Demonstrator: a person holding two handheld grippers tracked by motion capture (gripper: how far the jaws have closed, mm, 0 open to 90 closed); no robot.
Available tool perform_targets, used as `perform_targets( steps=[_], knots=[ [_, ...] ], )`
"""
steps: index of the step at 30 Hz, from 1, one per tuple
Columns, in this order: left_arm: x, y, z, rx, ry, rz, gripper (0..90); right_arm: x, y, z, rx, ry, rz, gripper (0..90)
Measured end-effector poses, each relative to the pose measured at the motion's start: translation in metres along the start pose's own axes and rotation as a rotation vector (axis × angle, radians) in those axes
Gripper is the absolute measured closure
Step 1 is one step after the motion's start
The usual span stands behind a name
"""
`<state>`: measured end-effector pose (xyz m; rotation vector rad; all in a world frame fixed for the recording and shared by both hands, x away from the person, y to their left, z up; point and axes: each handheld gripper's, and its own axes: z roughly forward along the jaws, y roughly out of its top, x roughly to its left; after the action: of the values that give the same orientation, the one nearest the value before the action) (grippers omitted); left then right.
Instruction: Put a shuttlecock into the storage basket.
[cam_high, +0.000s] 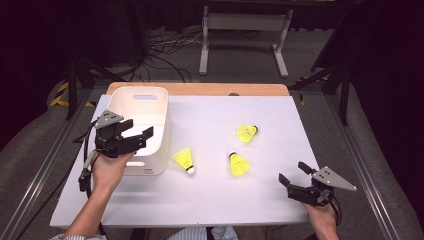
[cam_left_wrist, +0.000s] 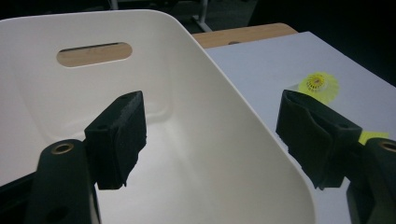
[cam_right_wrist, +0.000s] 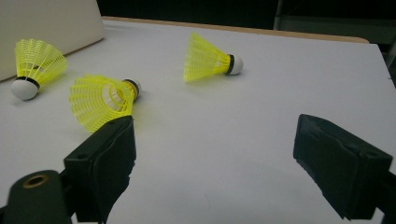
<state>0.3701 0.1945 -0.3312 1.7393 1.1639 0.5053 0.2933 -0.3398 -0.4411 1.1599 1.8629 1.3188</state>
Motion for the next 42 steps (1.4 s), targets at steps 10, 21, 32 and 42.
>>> perform_targets(
  steps=[10,21,32,42],
  knots=[
    [-0.007,0.002,0.006,0.005,-0.023,0.005,25.1,0.000,0.000,0.000,-0.001,0.002,0.001,13.7],
    [-0.016,0.005,0.015,0.026,-0.047,0.022,25.4,0.000,0.000,0.000,-0.002,0.005,0.003,13.7],
    [-0.023,0.006,0.021,0.051,-0.074,0.025,26.4,0.000,0.000,0.000,0.000,0.006,0.004,13.8],
    [-0.028,0.008,0.027,0.065,-0.089,0.034,26.8,0.000,0.000,0.001,0.003,0.006,0.005,13.7]
  ],
)
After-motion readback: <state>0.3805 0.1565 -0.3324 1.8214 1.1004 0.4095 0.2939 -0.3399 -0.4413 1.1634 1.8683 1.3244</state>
